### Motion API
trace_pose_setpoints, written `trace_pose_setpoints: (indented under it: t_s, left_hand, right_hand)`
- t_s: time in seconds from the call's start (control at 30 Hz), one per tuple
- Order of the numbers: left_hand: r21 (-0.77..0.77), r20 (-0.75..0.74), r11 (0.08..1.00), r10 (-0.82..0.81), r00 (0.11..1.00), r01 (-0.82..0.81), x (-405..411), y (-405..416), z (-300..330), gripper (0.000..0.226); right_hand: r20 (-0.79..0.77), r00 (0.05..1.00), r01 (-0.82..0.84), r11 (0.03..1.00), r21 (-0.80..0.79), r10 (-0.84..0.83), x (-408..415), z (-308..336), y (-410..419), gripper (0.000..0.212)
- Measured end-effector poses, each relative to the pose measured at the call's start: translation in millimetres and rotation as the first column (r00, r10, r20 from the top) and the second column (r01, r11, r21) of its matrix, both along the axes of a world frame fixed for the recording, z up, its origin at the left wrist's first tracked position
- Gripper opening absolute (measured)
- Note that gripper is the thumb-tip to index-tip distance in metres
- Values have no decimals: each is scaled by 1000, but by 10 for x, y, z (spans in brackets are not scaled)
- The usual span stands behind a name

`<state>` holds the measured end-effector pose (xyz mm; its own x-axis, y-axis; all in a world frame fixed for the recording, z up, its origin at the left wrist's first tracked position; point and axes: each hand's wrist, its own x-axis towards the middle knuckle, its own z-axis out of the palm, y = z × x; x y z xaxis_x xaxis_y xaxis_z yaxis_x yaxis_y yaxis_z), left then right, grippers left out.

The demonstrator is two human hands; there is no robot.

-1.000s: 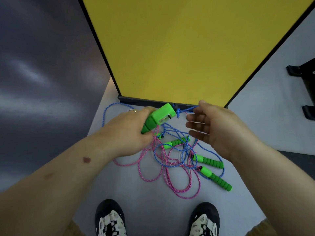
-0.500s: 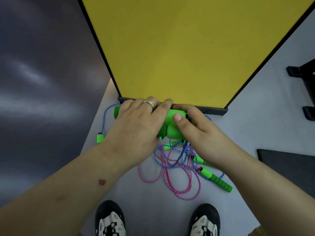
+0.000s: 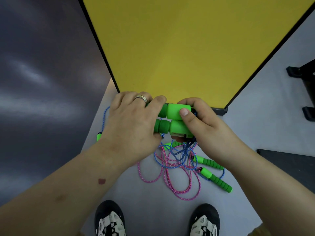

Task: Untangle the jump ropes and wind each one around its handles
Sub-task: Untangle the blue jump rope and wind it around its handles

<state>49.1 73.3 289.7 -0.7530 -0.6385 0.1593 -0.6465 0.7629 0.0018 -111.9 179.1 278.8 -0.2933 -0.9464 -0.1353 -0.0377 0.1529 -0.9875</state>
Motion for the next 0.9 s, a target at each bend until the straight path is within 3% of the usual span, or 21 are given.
trace_pose_setpoints:
  t_s: [0.37, 0.63, 0.9]
  left_hand:
    - [-8, -6, 996, 87, 996, -87, 17, 2, 10, 77]
    - [-74, -23, 992, 105, 994, -106, -13, 48, -44, 58]
    - [-74, -48, 993, 89, 995, -93, -37, 67, -19, 55]
  right_hand:
    - [-29, 997, 73, 997, -9, -73, 20, 22, -6, 15]
    - [52, 995, 82, 996, 25, -84, 116, 49, 9, 21]
    - [-155, 985, 77, 997, -1, -77, 65, 34, 2, 13]
